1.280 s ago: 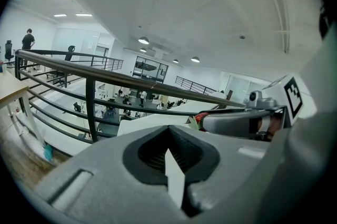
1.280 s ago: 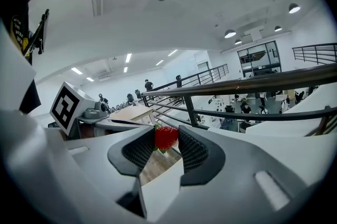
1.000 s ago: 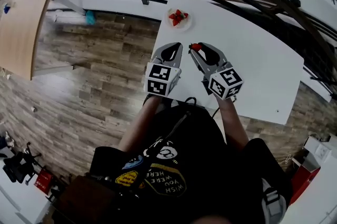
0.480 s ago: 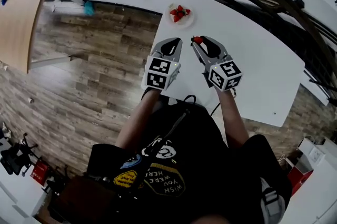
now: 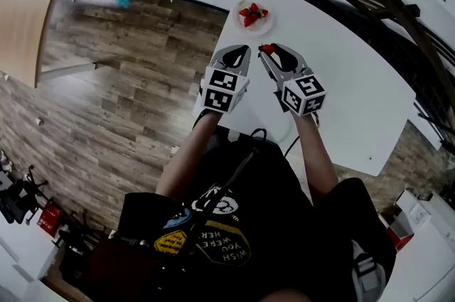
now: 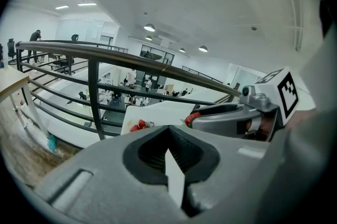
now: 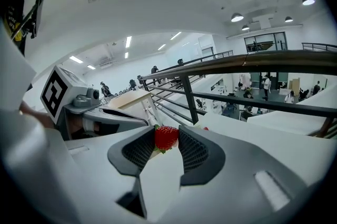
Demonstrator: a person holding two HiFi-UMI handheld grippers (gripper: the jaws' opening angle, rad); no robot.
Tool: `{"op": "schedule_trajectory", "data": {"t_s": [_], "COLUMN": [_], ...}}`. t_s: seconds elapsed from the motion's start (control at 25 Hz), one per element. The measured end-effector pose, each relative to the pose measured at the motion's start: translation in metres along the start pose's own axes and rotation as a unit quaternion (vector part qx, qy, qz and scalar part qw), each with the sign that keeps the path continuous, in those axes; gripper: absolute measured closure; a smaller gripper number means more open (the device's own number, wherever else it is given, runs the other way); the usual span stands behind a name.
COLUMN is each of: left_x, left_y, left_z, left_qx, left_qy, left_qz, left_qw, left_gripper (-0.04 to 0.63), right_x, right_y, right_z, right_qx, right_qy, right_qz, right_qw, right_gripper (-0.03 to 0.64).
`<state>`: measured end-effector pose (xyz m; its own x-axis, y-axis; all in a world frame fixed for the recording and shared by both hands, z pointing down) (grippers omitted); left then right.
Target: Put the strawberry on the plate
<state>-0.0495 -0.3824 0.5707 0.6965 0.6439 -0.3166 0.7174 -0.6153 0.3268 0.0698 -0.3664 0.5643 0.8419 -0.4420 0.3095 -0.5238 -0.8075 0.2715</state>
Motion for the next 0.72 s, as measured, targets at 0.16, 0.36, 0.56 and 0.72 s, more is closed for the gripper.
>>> {"op": "schedule_trajectory", "data": {"t_s": [0.16, 0.36, 0.56, 0.72], "left_x": [-0.008, -0.016, -0.019, -0.03], "left_y": [0.009, 0.022, 0.035, 0.042], "left_z": [-0.006, -0.016, -0.024, -0.032], "left_qx": [-0.007, -0.017, -0.027, -0.033], "left_qy": [-0.006, 0.003, 0.009, 0.004], "left_qz": [0.005, -0.001, -0.009, 0.0], "left_qw": [0.9999, 0.9999, 0.9996, 0.9994], "left_gripper": [0.592, 0.594, 0.594, 0.595], "right_x": [0.008, 0.023, 0.036, 0.043], "right_y": [0.011, 0.024, 0.033, 0.039], "right_z": [-0.01, -0.021, -0.025, -0.03], "right_qx": [-0.013, -0.023, -0.03, -0.032], "right_qy": [-0.003, -0.007, -0.005, -0.005], "right_qz": [-0.001, -0.006, -0.01, -0.012], "right_qw": [1.0, 1.0, 0.999, 0.999], "right_gripper": [0.479, 0.479, 0.479, 0.479]}}
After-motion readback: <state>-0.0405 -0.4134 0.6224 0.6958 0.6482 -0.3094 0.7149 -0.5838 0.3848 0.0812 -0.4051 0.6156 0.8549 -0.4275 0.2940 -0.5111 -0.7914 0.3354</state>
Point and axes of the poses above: the fingertips, and each gripper's own axes: y forward along the fingers, x to its right, z out of its top, the point moved 6 cm from there along -y, backward along the fingers, and after that the axes turned 15 degrees about x, right-handed, at the moved point
